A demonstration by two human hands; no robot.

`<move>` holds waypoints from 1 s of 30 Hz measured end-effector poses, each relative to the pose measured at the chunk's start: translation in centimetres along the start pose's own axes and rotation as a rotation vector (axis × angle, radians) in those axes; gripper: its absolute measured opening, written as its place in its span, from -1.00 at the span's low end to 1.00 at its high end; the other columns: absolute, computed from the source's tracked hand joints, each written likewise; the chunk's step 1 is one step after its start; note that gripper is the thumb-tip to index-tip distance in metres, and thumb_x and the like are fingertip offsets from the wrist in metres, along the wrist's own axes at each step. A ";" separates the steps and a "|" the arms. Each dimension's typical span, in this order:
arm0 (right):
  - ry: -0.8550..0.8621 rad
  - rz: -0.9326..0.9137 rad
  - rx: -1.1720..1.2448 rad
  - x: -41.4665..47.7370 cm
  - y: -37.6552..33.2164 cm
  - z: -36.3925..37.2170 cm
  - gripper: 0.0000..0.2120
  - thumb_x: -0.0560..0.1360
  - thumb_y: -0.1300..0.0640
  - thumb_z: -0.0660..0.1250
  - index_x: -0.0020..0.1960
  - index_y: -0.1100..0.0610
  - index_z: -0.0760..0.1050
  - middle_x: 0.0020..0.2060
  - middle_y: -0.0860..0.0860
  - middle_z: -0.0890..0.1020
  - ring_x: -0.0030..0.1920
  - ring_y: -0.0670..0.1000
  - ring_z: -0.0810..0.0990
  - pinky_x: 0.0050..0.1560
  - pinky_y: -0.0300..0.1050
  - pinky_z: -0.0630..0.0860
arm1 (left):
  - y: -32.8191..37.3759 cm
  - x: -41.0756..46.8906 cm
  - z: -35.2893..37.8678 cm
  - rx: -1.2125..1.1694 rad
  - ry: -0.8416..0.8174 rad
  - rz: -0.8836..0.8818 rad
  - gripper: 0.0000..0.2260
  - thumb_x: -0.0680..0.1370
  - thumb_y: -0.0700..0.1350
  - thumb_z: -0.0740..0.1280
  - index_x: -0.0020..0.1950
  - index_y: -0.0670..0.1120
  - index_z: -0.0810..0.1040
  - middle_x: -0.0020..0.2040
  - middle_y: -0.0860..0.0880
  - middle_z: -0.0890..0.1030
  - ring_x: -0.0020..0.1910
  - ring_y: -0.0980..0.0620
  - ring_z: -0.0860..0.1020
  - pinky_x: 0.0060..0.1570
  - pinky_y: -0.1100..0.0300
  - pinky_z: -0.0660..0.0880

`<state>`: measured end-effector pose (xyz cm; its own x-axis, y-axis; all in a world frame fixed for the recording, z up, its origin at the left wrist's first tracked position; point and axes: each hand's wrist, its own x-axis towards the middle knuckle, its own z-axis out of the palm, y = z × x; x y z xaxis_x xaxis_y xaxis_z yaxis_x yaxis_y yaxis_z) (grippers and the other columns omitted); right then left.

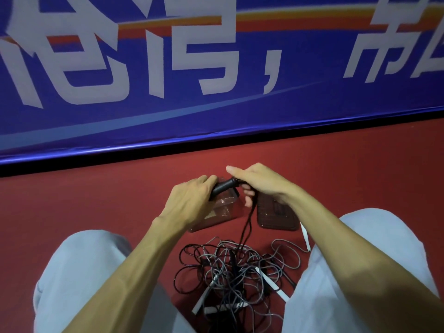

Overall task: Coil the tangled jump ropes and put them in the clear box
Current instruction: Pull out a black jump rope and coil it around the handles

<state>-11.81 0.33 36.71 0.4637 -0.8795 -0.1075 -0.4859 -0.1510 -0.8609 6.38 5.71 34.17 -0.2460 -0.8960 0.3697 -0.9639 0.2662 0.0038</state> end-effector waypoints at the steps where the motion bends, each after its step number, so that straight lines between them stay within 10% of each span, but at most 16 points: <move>1: -0.004 -0.020 0.057 0.1 0.0 0.0 -0.54 0.55 -0.16 0.27 -0.38 0.11 0.33 -0.53 0.03 0.40 -0.48 0.06 0.55 -0.26 -0.11 0.49 | 0.3 0.0 0.0 -0.003 -0.027 -0.024 -0.82 0.54 0.03 0.24 0.04 -0.01 0.31 -0.02 -0.01 0.54 -0.07 -0.14 0.57 -0.28 0.11 0.26; 9: 0.338 -0.262 -0.333 0.6 0.1 0.0 -0.51 0.61 -0.04 0.19 -0.46 0.10 0.34 -0.55 0.02 0.36 -0.50 -0.04 0.32 -0.36 -0.10 0.27 | 0.5 0.6 0.4 -0.584 -0.247 -0.223 -0.82 0.50 0.02 0.37 -0.22 0.06 0.39 -0.43 0.09 0.50 -0.43 0.08 0.47 -0.40 0.19 0.37; 17: 0.763 -0.216 0.063 1.4 1.1 -0.3 -0.49 0.58 -0.07 0.23 -0.48 0.09 0.25 -0.54 0.07 0.30 -0.46 0.05 0.30 -0.36 -0.07 0.25 | 1.5 0.8 0.2 -0.716 -0.089 -0.287 -0.84 0.50 -0.14 0.36 -0.06 0.12 0.49 -0.36 0.08 0.53 -0.48 0.29 0.47 -0.46 0.42 0.34; 24: 0.517 -0.181 0.430 0.7 -0.3 0.3 -0.50 0.62 -0.17 0.09 -0.31 0.15 0.42 -0.52 0.05 0.46 -0.55 0.01 0.43 -0.56 -0.22 0.34 | 1.3 1.0 0.1 -0.692 0.008 -0.444 -0.89 0.51 -0.01 0.37 -0.21 0.07 0.52 -0.44 0.07 0.50 -0.54 0.12 0.43 -0.51 0.27 0.36; 30: 0.187 -0.198 0.264 1.2 0.5 0.4 -0.36 0.41 -0.45 -0.08 -0.39 0.08 0.37 -0.49 0.01 0.46 -0.32 0.06 0.56 -0.17 -0.05 0.36 | 1.4 1.5 -0.2 -1.165 0.075 -0.608 -0.76 0.52 -0.07 0.42 -0.31 -0.02 0.46 -0.59 0.12 0.36 -0.60 0.11 0.28 -0.53 0.26 0.26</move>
<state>-11.22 -0.61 36.01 0.3746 -0.9157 0.1458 -0.1810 -0.2265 -0.9571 4.66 4.83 34.91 0.2355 -0.9690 0.0748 -0.2561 0.0124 0.9666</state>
